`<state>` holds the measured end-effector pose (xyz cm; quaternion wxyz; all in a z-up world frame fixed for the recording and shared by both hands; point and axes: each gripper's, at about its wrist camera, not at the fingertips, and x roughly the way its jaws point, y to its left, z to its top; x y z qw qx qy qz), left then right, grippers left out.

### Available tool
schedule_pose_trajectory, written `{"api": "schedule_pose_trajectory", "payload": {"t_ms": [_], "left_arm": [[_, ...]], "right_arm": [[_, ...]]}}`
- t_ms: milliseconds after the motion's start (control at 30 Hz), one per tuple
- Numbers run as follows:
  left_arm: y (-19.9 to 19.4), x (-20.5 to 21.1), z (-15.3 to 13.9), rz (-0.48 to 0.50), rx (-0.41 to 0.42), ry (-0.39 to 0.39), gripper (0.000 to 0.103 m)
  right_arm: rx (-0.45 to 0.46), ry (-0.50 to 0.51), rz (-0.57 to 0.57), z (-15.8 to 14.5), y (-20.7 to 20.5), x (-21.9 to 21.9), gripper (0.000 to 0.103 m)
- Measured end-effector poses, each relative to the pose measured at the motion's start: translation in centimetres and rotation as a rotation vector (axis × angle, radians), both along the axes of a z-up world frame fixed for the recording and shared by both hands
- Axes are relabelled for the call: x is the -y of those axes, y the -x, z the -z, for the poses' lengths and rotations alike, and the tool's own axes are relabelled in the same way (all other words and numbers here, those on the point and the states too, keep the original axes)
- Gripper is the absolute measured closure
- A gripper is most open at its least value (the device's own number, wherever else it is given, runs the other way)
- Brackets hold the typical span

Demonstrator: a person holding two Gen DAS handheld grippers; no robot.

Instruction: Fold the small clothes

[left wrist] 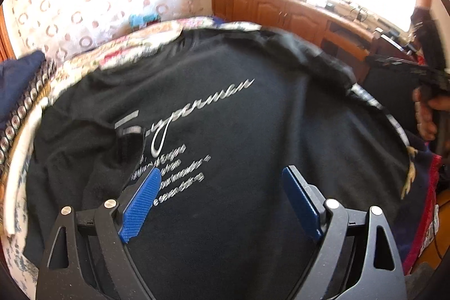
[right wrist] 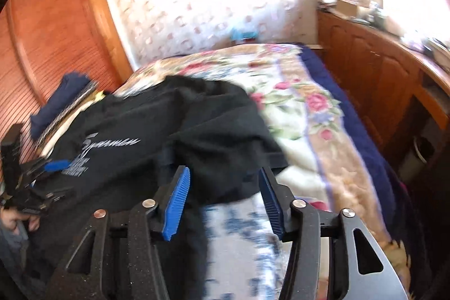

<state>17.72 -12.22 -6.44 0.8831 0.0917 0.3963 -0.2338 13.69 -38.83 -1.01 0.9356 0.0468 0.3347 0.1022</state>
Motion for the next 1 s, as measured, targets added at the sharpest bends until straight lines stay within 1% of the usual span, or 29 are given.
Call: {"api": "schedule_pose_trajectory", "payload": {"t_ms": [133, 267, 333, 367, 433, 467, 500, 533, 567, 600, 633, 733, 833, 933, 1000], "left_arm": [[1.5, 1.1, -2.6, 0.038, 0.05, 0.034, 0.014], [2.8, 1.9, -4.0, 0.067, 0.079, 0.051, 0.014], [3.3, 2.2, -4.2, 0.079, 0.08, 0.053, 0.014], [3.5, 2.2, -4.1, 0.083, 0.078, 0.055, 0.014], [3.1, 2.0, -4.0, 0.082, 0.07, 0.062, 0.014], [3.2, 1.9, -3.9, 0.082, 0.067, 0.067, 0.014], [3.3, 1.8, -3.8, 0.079, 0.065, 0.069, 0.014], [3.3, 1.7, -3.8, 0.074, 0.064, 0.069, 0.014], [3.3, 1.5, -3.7, 0.069, 0.063, 0.069, 0.014], [3.2, 1.2, -3.6, 0.063, 0.061, 0.07, 0.014], [3.0, 1.0, -3.6, 0.058, 0.059, 0.073, 0.014], [2.9, -0.2, -3.6, 0.032, 0.056, 0.085, 0.014], [2.7, -1.4, -3.5, 0.004, 0.051, 0.094, 0.014], [2.5, -2.6, -3.4, -0.024, 0.045, 0.103, 0.014], [2.6, -3.5, -3.2, -0.041, 0.047, 0.105, 0.014]], "right_arm": [[-0.082, -0.07, 0.045, 2.1, -2.0, 1.3, 0.049], [-0.167, -0.116, 0.043, 4.0, -4.1, 1.1, 0.049], [-0.185, -0.133, 0.042, 4.3, -4.9, 0.8, 0.049], [-0.186, -0.14, 0.037, 3.7, -5.6, 1.0, 0.049], [-0.185, -0.142, 0.034, 3.6, -6.2, 0.9, 0.049], [-0.19, -0.137, 0.033, 3.7, -6.8, 1.0, 0.051], [-0.193, -0.129, 0.033, 3.8, -7.2, 1.0, 0.057], [-0.192, -0.121, 0.033, 3.8, -7.4, 1.0, 0.067], [-0.186, -0.098, 0.042, 3.4, -7.2, 1.0, 0.072], [-0.179, -0.081, 0.047, 3.4, -7.2, 1.1, 0.081], [-0.168, -0.072, 0.048, 3.2, -7.3, 1.3, 0.094], [-0.12, -0.045, 0.071, 2.6, -6.7, 1.8, 0.095], [-0.057, -0.039, 0.092, 0.7, -6.4, 2.2, 0.095], [0.006, -0.05, 0.062, -1.9, -6.1, 1.4, 0.095], [0.057, -0.027, 0.023, -3.9, -5.8, -0.5, 0.095]]}}
